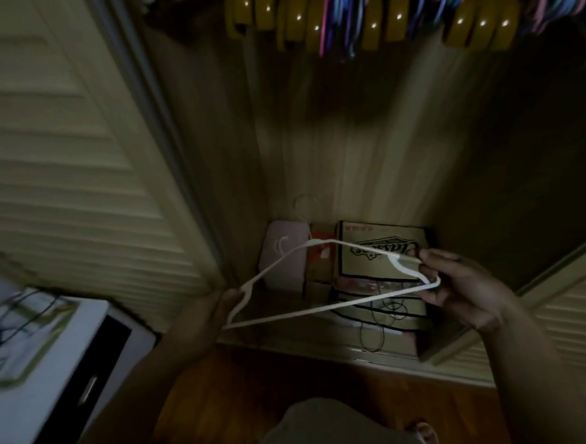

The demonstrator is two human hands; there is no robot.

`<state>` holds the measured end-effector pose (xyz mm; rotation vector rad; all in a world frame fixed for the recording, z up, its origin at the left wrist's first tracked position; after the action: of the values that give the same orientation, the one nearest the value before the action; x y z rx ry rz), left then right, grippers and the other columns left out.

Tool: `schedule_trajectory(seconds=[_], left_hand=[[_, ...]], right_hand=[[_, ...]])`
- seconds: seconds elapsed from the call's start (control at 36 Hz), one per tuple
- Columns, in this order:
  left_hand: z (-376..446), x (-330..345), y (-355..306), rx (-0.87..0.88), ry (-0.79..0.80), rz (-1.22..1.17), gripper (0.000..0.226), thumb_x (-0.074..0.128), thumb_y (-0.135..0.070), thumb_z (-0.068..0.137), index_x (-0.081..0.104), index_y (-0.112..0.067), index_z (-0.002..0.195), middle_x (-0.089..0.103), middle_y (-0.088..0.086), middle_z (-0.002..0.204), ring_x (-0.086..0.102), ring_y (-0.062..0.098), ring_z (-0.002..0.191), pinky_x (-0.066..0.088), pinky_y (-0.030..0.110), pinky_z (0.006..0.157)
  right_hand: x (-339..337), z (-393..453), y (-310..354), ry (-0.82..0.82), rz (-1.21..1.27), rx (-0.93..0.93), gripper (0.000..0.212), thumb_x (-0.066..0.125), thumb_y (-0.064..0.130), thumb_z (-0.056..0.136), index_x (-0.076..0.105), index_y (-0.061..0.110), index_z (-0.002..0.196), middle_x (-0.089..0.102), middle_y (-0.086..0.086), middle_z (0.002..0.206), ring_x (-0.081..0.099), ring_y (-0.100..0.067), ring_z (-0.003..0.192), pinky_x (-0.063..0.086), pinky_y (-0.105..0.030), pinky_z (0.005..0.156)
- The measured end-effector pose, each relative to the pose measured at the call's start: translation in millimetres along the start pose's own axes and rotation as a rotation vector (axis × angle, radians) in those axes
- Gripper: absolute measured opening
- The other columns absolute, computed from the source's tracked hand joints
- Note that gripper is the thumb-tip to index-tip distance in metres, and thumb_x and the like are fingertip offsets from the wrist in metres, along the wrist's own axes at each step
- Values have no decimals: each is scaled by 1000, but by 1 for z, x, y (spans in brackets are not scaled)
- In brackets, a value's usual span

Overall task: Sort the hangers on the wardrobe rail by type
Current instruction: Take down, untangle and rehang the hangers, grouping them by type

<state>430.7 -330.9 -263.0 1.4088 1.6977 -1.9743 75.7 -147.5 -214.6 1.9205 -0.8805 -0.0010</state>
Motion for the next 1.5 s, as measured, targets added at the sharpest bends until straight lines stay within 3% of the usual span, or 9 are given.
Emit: schedule_trajectory(seconds=[0.17,0.31,0.47,0.61,0.75,0.86,1.08,1.33,1.5], left_hand=[[-4,-8,-13,113,31,192,31,43,-26,106,70,-14,113,71,8,105,67,24,94,44,26,80],[-7,-18,-32,121,-52,0,37,36,-66,93,61,-41,83,66,-14,74,62,-1,73,41,15,62],[-3,-28,-49,104,-10,-112,55,50,-61,93,68,-10,87,65,9,75,63,19,72,45,34,67],[4,-81,-87,128,-96,-45,47,52,-58,94,71,-17,82,66,2,69,64,10,65,46,34,66],[10,-175,-148,149,-173,48,28,59,-38,96,70,-18,81,66,0,61,57,8,44,42,23,47],[12,-235,-182,146,-192,226,11,61,-24,97,71,-28,93,72,-5,69,57,-3,48,40,13,46],[8,-295,-227,106,-310,506,20,53,-25,97,64,-35,110,71,-5,99,49,1,52,41,16,54],[28,-307,-274,154,-523,724,26,49,-32,97,67,-21,112,70,11,109,66,31,102,52,35,79],[58,-301,-276,214,-599,681,18,49,-23,94,62,-21,108,67,11,101,65,34,95,47,35,70]], right_hand=[[-2,7,-2,55,11,-23,23,59,14,85,64,4,105,66,1,65,67,-11,65,61,-33,69],[-7,9,0,53,-9,0,64,97,30,51,71,5,104,62,-3,68,67,-14,67,61,-38,71],[-13,7,13,-75,-74,-48,29,66,18,84,66,3,109,60,-5,76,64,-16,75,61,-32,60],[-7,16,47,-317,-550,-259,11,65,13,94,67,15,83,67,-18,99,59,-16,79,48,-29,71],[65,-9,142,-197,-870,-546,9,59,23,97,67,24,94,68,-1,97,63,-16,91,51,-39,91],[128,-47,203,-71,-974,-765,11,58,14,97,68,14,98,70,-12,95,68,-23,85,53,-41,85],[197,-83,274,-35,-1282,-1035,12,55,28,99,65,34,101,65,17,97,60,1,91,50,-24,82],[215,-76,290,-56,-1339,-1067,12,54,32,100,63,40,103,64,18,97,61,1,88,45,-19,69],[207,-77,287,-64,-1366,-1062,12,54,31,100,61,41,101,62,19,102,58,3,94,45,-17,75]])
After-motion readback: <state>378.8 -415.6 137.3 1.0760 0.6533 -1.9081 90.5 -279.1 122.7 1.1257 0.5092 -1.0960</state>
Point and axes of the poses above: each hand's wrist, its own z-axis towards the middle knuckle, its own x-axis out of the palm, y = z × x, the point moved 4 cm from there along z, towards the middle knuckle
